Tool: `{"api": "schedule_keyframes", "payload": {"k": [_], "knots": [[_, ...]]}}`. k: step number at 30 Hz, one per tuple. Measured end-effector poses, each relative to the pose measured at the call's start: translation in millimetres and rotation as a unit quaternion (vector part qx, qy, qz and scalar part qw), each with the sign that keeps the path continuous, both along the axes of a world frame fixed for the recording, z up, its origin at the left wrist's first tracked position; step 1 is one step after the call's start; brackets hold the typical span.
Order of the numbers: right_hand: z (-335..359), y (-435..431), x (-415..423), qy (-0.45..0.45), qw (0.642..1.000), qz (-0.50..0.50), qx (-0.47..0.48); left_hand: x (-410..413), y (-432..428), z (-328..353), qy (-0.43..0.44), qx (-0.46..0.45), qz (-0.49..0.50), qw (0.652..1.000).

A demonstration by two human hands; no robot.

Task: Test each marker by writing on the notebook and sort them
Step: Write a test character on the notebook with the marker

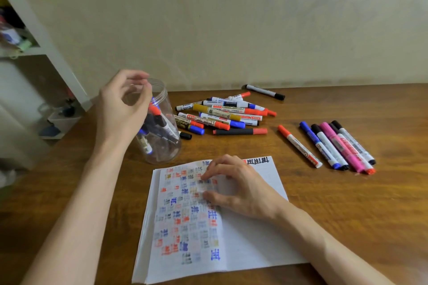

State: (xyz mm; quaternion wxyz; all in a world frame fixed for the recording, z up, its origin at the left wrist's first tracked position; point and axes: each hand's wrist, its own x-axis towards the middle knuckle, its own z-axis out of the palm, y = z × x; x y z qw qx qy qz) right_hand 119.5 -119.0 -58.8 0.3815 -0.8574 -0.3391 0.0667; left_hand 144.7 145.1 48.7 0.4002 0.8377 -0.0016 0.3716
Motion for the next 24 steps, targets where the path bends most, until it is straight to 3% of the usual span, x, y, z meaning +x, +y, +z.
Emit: {"api": "schedule_keyframes", "payload": {"k": [4,8,11,14,16,18,24], "knots": [[-1,0,-1,-0.001,1.000,0.000,0.004,-4,-6,-2,-0.045,0.020,0.033,0.998],[0,-1,-1,0.003,1.000,0.000,0.003,-21,-42,-10,-0.197,0.091,0.091,0.972],[-2,-2,1,0.011,1.000,-0.011,0.027,-24,-74,-22,-0.230,0.115,0.010,0.966],[-5,-3,4,0.005,0.997,-0.035,0.063,-15,-94,-40,-0.052,0.125,-0.077,0.988],[-7,-6,6,-0.009,0.996,-0.054,0.077,-1,-98,-59,0.107,0.126,-0.078,0.983],[-7,-8,9,-0.014,0.994,-0.069,0.086,13,-96,-76,0.204,0.129,-0.075,0.967],[-8,-13,14,-0.024,0.990,-0.113,0.083,35,-104,-95,0.253,0.190,-0.071,0.946]]}}
